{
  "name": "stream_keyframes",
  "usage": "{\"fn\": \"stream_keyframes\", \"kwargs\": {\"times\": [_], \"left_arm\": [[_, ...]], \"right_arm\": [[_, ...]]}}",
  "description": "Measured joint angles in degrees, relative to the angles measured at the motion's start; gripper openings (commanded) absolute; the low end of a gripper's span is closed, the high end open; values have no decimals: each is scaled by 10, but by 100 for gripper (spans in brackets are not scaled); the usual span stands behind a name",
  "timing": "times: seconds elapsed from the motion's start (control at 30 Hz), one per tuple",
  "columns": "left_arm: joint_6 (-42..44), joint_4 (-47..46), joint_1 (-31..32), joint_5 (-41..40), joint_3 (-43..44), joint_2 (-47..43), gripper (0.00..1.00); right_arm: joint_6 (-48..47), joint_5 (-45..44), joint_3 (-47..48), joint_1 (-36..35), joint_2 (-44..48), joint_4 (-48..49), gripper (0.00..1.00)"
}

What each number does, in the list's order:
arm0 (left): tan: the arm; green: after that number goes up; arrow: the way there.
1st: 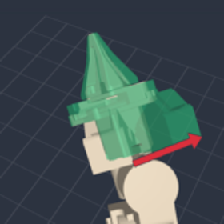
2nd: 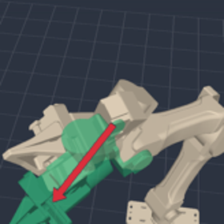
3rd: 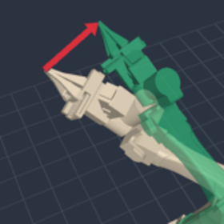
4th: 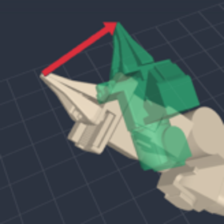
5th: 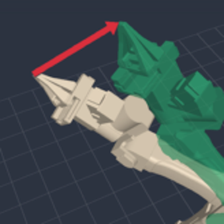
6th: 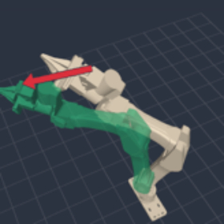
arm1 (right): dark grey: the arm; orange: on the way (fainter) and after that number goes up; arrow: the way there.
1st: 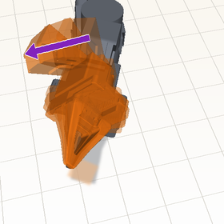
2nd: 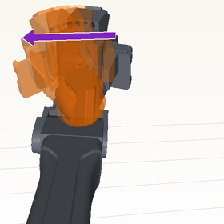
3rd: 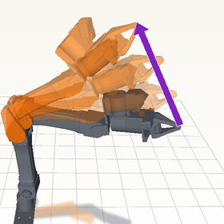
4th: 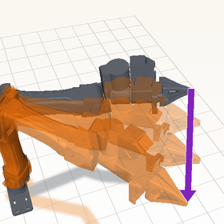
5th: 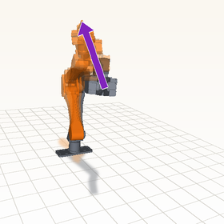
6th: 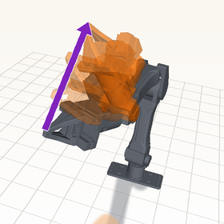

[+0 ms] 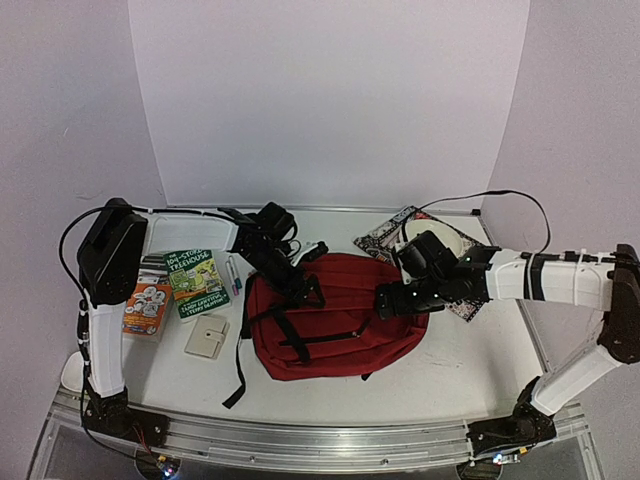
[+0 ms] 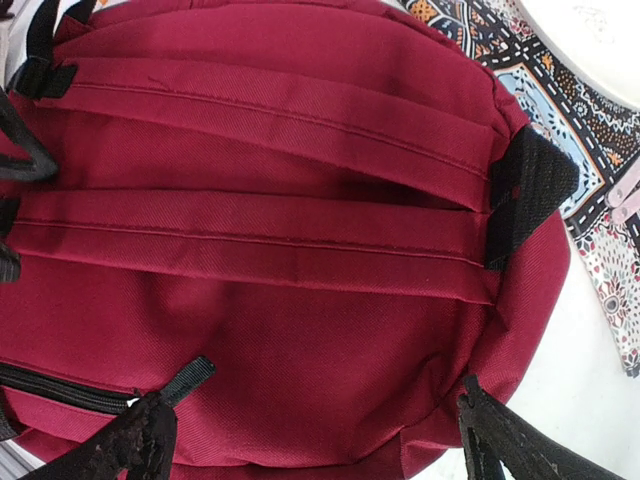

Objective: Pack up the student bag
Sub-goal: Adjust the student bag at the center of the board.

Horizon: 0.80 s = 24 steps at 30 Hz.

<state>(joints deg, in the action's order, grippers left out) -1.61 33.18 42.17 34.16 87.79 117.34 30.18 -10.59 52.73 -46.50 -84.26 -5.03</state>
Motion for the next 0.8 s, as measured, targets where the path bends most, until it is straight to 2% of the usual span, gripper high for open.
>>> {"fn": "stream_keyframes", "kwargs": {"times": [0.4,0.6,0.8], "left_arm": [[27,28,45,118,11,-1,79],[28,29,93,139,11,-7,74],[11,28,160,127,10,-8,70]], "right_arm": [[-3,-34,-21,0,45,4,98],[-3,-43,-24,0,56,4,98],[-3,-37,-24,0,58,4,98]]}}
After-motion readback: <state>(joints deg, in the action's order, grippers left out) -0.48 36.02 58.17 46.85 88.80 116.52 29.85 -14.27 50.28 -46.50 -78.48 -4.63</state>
